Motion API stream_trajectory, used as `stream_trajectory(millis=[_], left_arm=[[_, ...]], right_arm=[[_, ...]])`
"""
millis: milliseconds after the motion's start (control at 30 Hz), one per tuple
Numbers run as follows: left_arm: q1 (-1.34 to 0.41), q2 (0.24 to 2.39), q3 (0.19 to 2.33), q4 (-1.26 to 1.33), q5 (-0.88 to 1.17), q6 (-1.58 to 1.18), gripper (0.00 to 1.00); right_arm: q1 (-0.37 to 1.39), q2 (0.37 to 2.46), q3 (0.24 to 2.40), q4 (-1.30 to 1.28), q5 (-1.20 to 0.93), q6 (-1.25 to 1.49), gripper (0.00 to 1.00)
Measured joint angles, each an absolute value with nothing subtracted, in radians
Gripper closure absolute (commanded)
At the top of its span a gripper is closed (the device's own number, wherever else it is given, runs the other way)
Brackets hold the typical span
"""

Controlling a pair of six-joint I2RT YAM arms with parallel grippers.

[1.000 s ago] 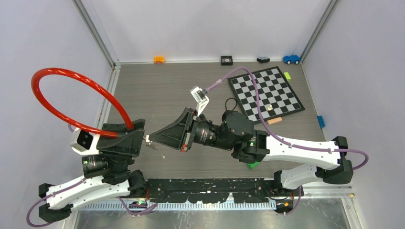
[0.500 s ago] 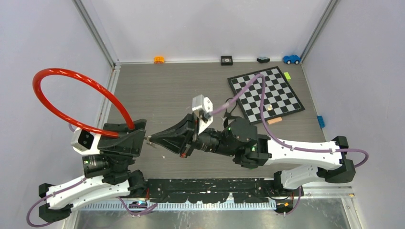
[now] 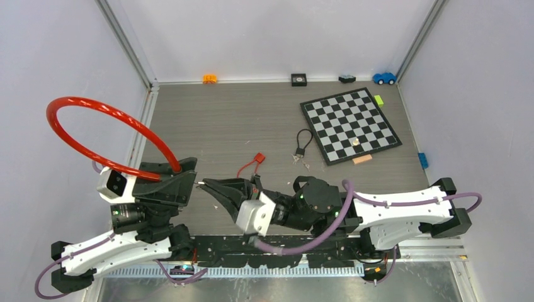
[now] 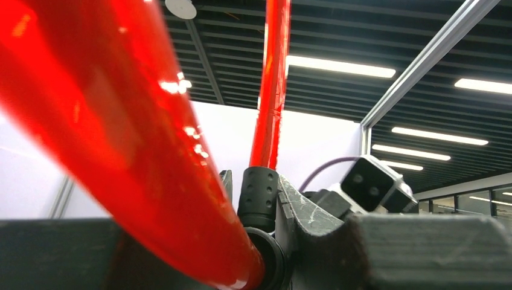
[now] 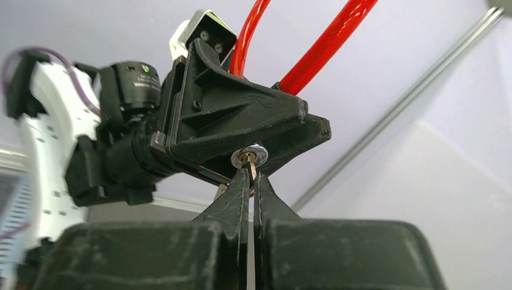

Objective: Lock with the key
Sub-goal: Lock the lock.

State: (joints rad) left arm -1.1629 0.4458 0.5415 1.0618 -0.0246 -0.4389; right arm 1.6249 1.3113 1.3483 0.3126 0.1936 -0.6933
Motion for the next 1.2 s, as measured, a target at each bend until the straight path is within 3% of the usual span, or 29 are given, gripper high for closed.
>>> stream_trajectory(millis=[233,500,567,700,800,1033,1200], left_arm=[[-1.163,0.445,0.542,1.069,-0.026,-0.437,1.0],[-1.163,0.445,0.542,1.072,-0.035,-0.437,1.0],[-1.163,0.445,0.542,1.07,-0.035,-0.437,1.0],[-1.163,0.445,0.541,1.056,-0.037,-0.437,1.0],[-1.163,0.445,0.54,1.039,-0.05,-0.437,1.0],[-1.163,0.434,0.54,1.036,-0.064,-0.438,1.0],[-1.163,0.427,0.54,1.039,-0.069,-0.438,1.0]], right_arm=[[1.682,1.349,1.341,0.371,0.313,-1.062,0.99],[1.695,1.362,1.327,0.407,0.342,-1.214,0.99],[1.696,1.361,1.322,0.415,0.343,-1.213,0.91],[1.696,1.352,1.298,0.438,0.342,-1.191,0.62],[1.696,1.331,1.259,0.426,0.342,-1.17,0.53],[1.7,1.244,1.2,0.308,0.335,-1.156,0.5],[1.699,1.211,1.19,0.247,0.357,-1.304,0.5]])
